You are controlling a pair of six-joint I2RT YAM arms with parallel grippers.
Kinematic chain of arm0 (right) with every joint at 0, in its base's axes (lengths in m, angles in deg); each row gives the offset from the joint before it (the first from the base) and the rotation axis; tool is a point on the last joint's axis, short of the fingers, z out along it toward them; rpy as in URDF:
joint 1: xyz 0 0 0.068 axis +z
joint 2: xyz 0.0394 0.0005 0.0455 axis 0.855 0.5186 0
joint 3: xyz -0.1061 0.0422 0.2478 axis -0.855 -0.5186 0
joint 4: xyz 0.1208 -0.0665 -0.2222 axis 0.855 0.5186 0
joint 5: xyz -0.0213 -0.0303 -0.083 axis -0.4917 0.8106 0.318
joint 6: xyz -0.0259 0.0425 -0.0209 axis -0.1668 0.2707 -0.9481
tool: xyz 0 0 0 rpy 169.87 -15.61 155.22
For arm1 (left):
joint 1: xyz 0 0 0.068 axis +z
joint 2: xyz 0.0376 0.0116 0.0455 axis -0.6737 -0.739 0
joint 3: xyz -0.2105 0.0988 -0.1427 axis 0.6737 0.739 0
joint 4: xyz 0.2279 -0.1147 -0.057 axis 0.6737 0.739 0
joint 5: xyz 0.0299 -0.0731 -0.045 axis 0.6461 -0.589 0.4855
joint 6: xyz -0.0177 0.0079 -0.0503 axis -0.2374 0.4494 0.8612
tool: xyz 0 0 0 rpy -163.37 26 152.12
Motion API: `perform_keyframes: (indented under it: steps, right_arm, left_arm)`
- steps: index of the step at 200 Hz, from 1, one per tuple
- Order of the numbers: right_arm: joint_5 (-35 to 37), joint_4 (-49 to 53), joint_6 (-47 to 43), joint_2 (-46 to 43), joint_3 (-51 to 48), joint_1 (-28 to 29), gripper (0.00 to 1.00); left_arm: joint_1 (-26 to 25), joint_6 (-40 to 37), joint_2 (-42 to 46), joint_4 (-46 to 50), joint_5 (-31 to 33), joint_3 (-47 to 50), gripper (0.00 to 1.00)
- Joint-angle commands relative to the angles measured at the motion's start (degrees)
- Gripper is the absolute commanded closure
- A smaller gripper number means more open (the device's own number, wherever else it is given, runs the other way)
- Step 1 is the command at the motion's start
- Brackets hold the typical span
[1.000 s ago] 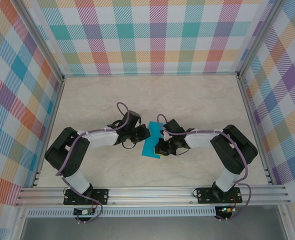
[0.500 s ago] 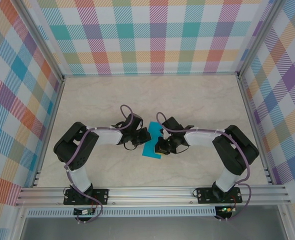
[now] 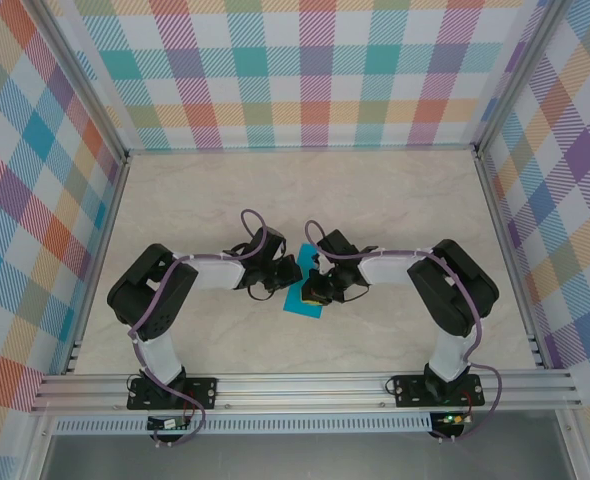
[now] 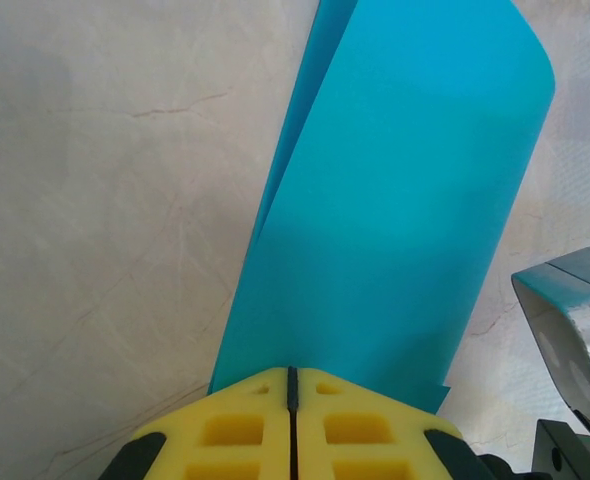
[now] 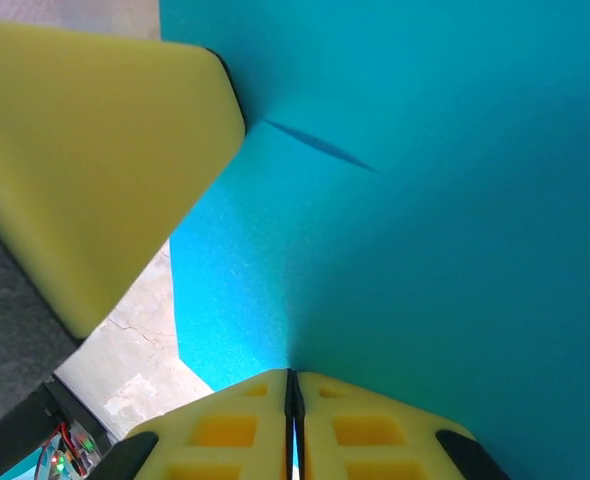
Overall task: Fold a paper plane with a square sheet of paper (pick it up from the middle)
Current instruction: Fold the triangle a second time at the center of the table.
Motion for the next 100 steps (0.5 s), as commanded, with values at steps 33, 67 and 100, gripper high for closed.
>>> perform_keyframes:
  steps: [33,67,100]
  right_arm:
    - [0.1,4.9,-0.9,-4.4,-4.4,0.7,0.88]
    - [-1.7,2.0,0.7,-6.3,-8.8,0.6,0.88]
    - [-2.1,-0.4,2.6,-8.7,-13.6,0.6,0.87]
  left_arm:
    - [-0.3,1.1,-1.1,3.1,3.2,1.7,0.96]
    - [-0.3,1.4,-1.3,3.2,3.4,1.9,0.96]
    - [-0.3,1.3,-1.3,3.3,3.4,1.6,0.96]
